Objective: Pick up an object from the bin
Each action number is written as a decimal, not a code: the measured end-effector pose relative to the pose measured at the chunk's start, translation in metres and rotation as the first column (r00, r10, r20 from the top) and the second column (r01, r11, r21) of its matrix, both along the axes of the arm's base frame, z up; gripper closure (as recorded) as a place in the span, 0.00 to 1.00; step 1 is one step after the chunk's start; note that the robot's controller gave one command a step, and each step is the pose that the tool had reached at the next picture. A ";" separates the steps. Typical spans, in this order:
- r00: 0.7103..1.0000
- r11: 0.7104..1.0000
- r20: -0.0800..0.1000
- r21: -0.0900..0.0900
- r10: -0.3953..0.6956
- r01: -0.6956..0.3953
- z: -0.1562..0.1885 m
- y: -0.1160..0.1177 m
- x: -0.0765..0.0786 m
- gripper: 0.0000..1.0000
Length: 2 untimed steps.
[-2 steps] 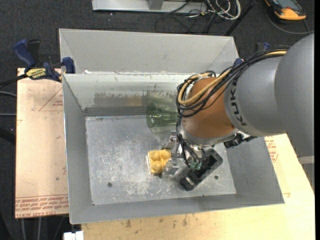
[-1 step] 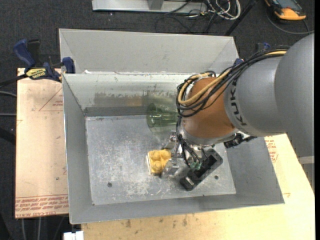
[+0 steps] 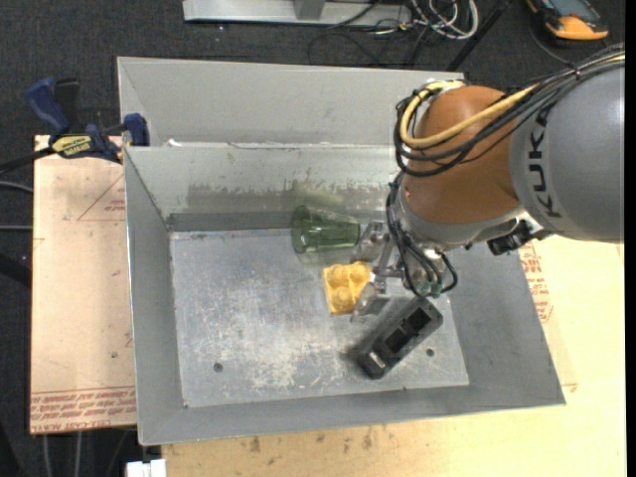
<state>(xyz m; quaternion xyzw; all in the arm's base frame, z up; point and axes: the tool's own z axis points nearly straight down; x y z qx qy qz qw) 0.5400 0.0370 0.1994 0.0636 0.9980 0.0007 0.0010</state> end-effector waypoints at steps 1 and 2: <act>1.000 1.000 0.000 0.000 0.000 0.000 0.000 0.000 0.000 1.00; 0.998 0.998 -0.007 -0.001 0.058 -0.058 0.028 0.001 0.008 1.00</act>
Offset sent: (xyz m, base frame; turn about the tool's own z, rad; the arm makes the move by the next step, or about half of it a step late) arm 0.0331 0.0033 0.1039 -0.1966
